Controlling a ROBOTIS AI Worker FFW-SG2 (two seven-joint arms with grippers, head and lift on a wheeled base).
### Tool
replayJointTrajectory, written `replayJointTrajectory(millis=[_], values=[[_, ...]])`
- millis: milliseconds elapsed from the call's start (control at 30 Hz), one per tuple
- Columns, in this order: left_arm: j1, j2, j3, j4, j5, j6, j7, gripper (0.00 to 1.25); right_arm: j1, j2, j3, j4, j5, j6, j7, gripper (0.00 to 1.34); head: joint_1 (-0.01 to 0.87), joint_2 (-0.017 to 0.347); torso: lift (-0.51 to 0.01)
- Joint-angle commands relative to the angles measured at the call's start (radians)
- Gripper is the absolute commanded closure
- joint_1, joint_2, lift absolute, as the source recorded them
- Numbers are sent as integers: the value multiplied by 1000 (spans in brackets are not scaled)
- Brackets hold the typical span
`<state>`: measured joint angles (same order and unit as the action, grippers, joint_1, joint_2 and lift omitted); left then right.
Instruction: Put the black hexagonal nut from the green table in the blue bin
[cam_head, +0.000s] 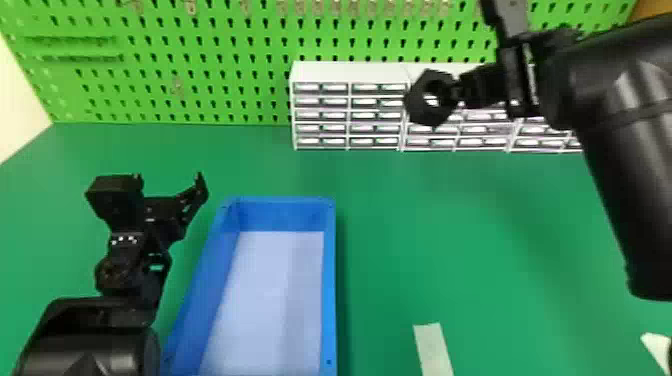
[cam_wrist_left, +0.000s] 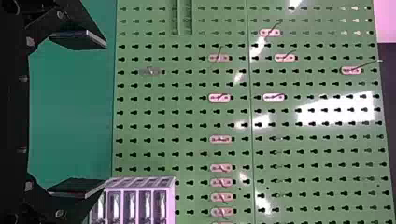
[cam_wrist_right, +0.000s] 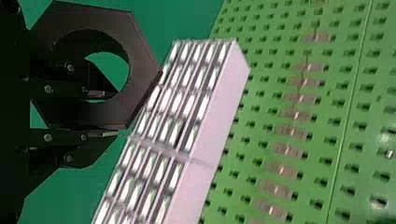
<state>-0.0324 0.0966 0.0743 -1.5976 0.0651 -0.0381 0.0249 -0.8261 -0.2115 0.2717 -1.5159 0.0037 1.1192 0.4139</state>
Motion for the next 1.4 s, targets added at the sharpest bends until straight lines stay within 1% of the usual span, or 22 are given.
replayJointTrajectory(millis=[0,67,167,367,600,800,1167,1267,1367], values=[[6,0,7,1,2,-6,0,222,13,14,66,-52,-51,7,-1,1113,686,51,-96],[6,0,9,1,2,-8,0,222,19,23,92,-66,-71,5,0,1115,686,51,-96],[5,0,9,1,2,-8,0,222,27,29,132,-76,-103,1,-1,1115,686,51,-96],[5,2,10,2,1,-20,0,222,50,46,179,-110,-168,-1,-1,1115,686,51,-96],[6,2,19,2,4,-29,-3,222,73,52,264,-130,-246,-1,-1,1115,686,51,-96],[6,2,21,1,6,-31,-5,222,107,55,297,-135,-312,1,-1,1115,686,51,-96],[-1,5,32,-31,16,-31,-13,223,128,70,369,-136,-363,-24,-3,1113,686,51,-96],[-4,8,33,-31,18,-31,-13,225,125,67,409,-135,-401,-33,-29,1113,686,51,-96],[-7,12,30,-35,21,-31,-13,225,122,64,449,-127,-432,-42,-40,1113,686,51,-96]])
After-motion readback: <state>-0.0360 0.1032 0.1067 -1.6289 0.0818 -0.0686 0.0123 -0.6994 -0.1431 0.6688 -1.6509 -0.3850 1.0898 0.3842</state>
